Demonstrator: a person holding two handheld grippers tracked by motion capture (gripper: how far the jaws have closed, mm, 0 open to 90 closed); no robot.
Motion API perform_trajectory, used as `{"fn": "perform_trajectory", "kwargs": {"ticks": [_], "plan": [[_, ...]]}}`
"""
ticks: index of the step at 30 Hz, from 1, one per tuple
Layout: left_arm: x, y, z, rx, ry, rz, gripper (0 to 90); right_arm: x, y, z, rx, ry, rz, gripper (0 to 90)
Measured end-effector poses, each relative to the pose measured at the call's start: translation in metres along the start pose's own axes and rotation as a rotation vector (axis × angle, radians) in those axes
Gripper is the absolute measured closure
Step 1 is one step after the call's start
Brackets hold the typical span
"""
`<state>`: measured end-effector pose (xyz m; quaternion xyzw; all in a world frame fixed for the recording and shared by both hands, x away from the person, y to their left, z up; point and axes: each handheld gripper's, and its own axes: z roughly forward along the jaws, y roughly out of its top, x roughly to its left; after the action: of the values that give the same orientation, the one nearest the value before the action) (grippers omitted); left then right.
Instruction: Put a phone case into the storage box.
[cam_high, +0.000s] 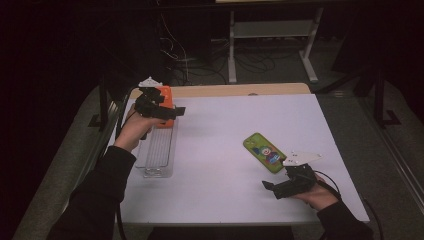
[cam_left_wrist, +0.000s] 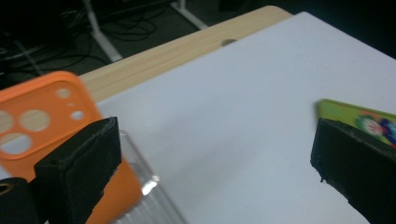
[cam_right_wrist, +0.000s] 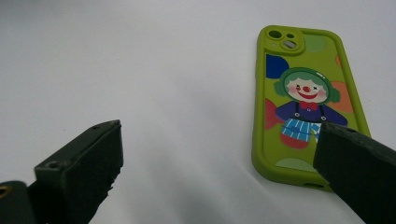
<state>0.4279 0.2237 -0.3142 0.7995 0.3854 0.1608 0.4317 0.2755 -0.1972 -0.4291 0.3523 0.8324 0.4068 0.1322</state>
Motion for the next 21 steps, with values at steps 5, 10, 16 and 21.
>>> {"fn": "perform_trajectory", "kwargs": {"ticks": [5,10,16,21], "plan": [[-0.018,-0.013,-0.003,-0.005,-0.058,0.018,1.4,0.0,-0.003,-0.005,0.005,-0.005,0.012,0.9],[-0.035,-0.028,-0.002,0.003,-0.107,0.021,1.4,-0.002,-0.003,-0.008,-0.012,-0.015,0.012,0.9],[-0.056,-0.04,0.002,0.011,-0.15,0.044,1.4,0.0,-0.001,-0.008,-0.015,-0.013,0.015,0.9],[-0.075,-0.048,0.007,0.015,-0.182,0.06,1.4,0.001,-0.001,-0.008,-0.009,-0.015,0.014,0.9]]}}
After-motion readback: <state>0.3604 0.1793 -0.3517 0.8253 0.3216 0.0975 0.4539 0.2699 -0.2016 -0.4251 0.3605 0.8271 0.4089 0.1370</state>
